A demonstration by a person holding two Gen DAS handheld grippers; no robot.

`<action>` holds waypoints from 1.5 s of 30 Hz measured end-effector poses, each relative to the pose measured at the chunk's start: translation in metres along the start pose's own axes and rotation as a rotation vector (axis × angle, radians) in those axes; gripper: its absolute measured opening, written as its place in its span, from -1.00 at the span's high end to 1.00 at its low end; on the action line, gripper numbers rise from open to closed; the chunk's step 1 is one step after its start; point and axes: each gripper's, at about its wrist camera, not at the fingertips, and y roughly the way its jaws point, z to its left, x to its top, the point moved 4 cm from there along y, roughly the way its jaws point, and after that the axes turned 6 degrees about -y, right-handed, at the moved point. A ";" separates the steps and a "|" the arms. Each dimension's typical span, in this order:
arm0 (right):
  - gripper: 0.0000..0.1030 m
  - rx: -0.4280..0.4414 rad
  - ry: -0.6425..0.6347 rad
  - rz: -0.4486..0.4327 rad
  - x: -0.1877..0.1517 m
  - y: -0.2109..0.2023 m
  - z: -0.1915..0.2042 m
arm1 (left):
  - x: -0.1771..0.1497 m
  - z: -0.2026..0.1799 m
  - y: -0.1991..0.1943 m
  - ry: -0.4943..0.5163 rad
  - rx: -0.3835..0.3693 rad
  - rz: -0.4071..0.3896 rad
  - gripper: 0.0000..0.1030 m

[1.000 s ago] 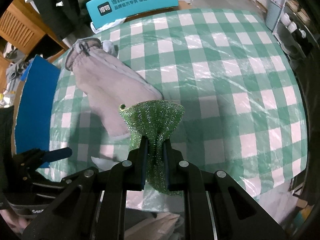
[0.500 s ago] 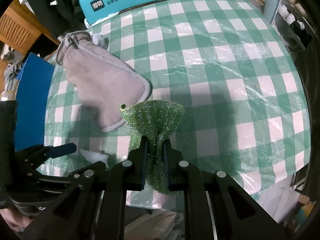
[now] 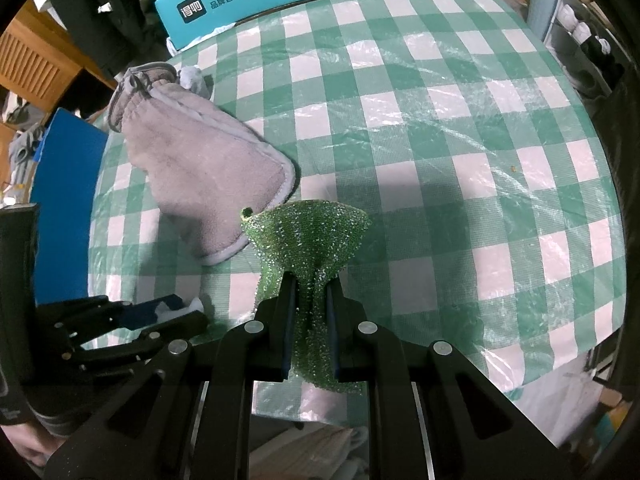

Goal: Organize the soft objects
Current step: 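Grasp the small white piece with the left tool while the right tool holds the scrubber, then carry the white piece and green scrubber with both tools over the box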

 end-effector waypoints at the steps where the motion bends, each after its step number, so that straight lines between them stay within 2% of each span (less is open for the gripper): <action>1: 0.75 0.002 -0.002 -0.001 0.000 0.000 0.000 | -0.001 -0.001 -0.001 0.007 0.005 -0.005 0.51; 6: 0.75 0.002 -0.006 -0.009 0.001 -0.003 0.002 | -0.001 -0.006 -0.007 0.018 0.012 -0.024 0.53; 21: 0.76 0.010 -0.050 -0.070 0.011 -0.029 0.025 | 0.006 0.021 -0.049 0.011 0.045 -0.124 0.53; 45: 0.76 0.030 -0.157 -0.145 0.027 -0.061 0.088 | 0.005 0.066 -0.122 -0.029 0.121 -0.287 0.53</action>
